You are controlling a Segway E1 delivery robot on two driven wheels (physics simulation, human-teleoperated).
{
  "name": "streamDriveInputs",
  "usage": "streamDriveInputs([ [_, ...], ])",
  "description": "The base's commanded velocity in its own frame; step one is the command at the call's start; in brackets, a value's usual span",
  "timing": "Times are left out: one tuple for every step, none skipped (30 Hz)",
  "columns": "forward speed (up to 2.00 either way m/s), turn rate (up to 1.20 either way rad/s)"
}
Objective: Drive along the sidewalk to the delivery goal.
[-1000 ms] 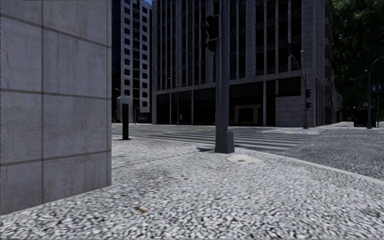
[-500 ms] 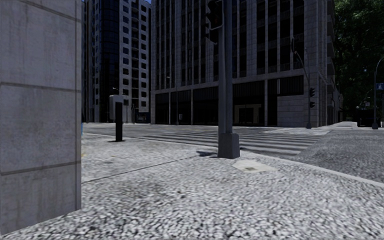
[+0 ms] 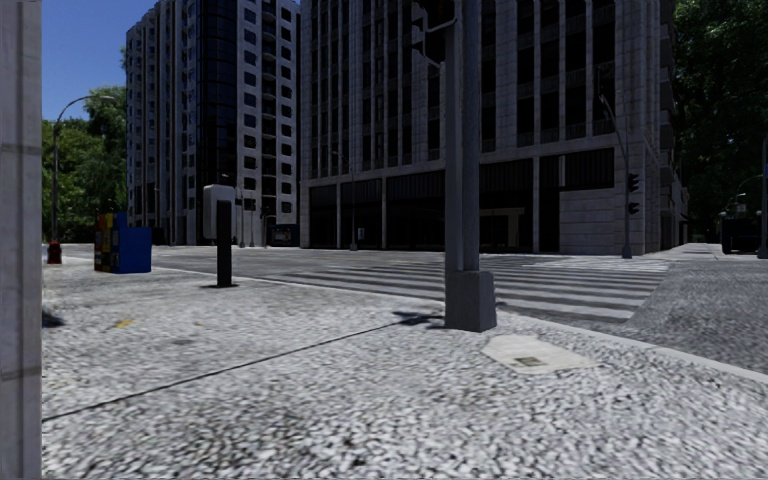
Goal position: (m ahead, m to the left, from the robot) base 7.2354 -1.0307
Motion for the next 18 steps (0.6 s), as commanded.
streamDriveInputs([
  [1.44,0.06],
  [1.45,0.06],
  [1.45,0.06],
  [1.45,0.07],
  [1.45,0.14],
  [1.45,0.2],
  [1.45,0.21],
  [1.45,0.21],
  [1.45,0.21],
  [1.45,0.21],
  [1.45,0.21],
  [1.45,0.21],
  [1.45,0.21],
  [1.45,0.21],
  [1.45,0.21],
  [1.45,0.21],
  [1.45,0.21],
  [1.45,0.21],
])
